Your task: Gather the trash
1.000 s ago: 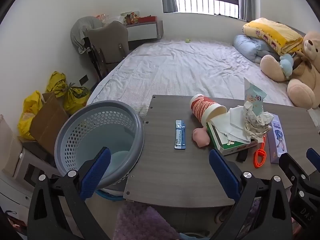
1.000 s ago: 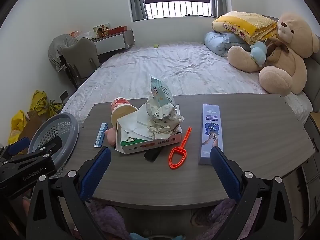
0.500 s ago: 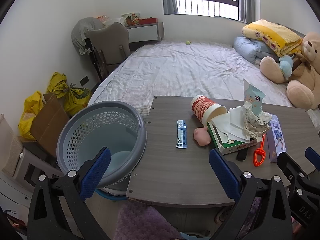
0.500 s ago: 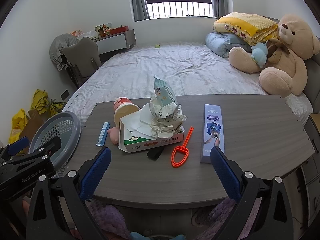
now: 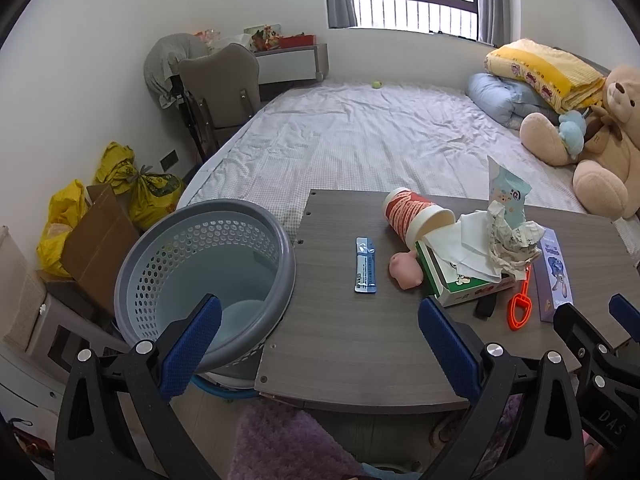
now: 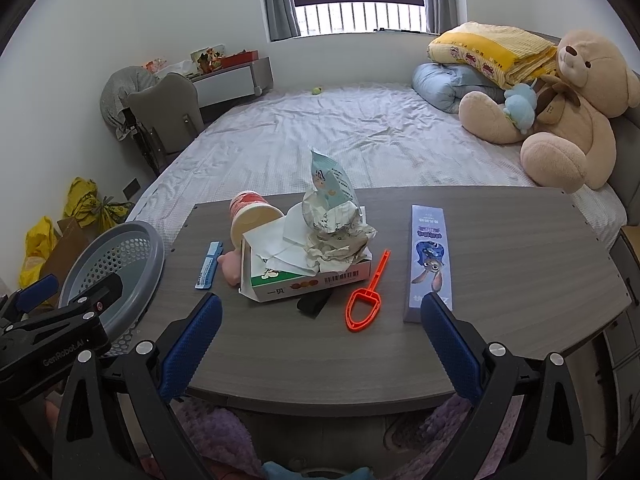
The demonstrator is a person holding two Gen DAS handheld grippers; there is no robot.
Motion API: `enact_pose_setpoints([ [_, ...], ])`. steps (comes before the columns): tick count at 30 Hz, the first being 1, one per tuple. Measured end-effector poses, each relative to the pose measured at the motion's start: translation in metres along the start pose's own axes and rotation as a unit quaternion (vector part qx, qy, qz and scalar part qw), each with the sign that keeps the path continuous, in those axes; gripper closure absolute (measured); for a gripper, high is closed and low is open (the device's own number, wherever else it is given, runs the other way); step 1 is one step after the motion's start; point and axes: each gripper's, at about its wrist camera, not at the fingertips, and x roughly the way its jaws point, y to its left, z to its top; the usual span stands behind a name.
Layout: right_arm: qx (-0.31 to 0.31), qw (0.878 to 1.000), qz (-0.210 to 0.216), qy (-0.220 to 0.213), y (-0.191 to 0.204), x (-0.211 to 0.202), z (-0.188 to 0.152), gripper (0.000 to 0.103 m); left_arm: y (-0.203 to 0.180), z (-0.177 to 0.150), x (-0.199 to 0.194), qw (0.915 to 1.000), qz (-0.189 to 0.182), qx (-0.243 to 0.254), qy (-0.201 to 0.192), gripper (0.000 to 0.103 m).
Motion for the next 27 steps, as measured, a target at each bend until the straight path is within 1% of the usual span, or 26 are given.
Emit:
enact_pose_setpoints([
  [27,0.005,1.000,0.002,0.003,-0.0040,0.0028,0.0012,0.008,-0.0070,-0.0033,0.0058,1.0000,0.004,0.007,0.000,0.006],
])
